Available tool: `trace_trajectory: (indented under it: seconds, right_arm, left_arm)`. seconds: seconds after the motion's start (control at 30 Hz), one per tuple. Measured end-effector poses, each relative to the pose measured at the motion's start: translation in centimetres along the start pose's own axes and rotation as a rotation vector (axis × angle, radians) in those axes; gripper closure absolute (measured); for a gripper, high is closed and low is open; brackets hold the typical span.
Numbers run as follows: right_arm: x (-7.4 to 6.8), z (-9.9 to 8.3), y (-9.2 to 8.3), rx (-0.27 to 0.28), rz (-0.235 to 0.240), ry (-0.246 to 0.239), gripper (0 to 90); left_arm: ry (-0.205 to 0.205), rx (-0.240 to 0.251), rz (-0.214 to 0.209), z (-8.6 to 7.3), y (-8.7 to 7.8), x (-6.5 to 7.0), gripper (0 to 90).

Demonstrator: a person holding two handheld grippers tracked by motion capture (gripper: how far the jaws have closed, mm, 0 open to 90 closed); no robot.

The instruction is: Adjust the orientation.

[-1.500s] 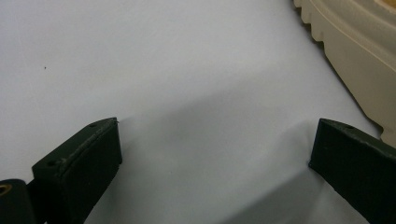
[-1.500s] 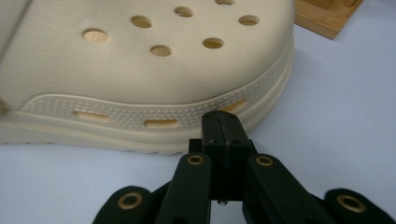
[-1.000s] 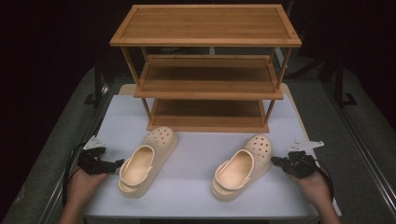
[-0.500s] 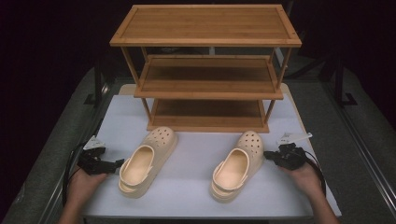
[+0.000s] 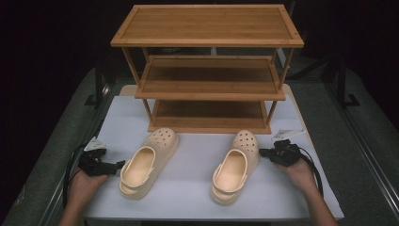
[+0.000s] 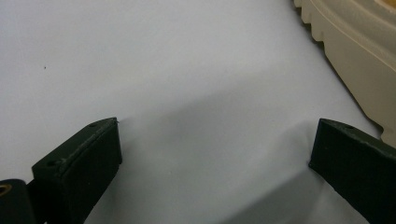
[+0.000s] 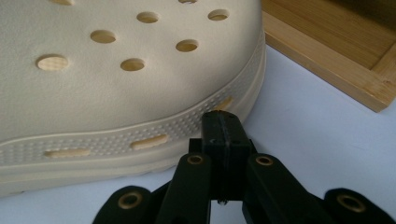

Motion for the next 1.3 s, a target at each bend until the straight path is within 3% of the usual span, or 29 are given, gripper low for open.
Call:
trace_trajectory:
  seconds: [0.9,1.3]
  right_arm:
    - [-1.5,4.3,4.3,-0.025,0.027,-0.083,89.9]
    - [-3.3,6.6,6.6,-0.015,0.068,-0.115,89.9]
  left_arm:
    - [-0.001,0.001,-0.001,0.0,0.0,0.0,1.2]
    - [-0.001,0.001,-0.001,0.0,0.0,0.0,1.2]
Point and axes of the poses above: each handheld gripper's, and its own axes: y roughly forward along the jaws, z roughly out of its top, x roughly to its right, the point moved 8 cm from there along y, roughly forward along the jaws, and after that the axes turned 1 degree about z, right-handed, at the moved point
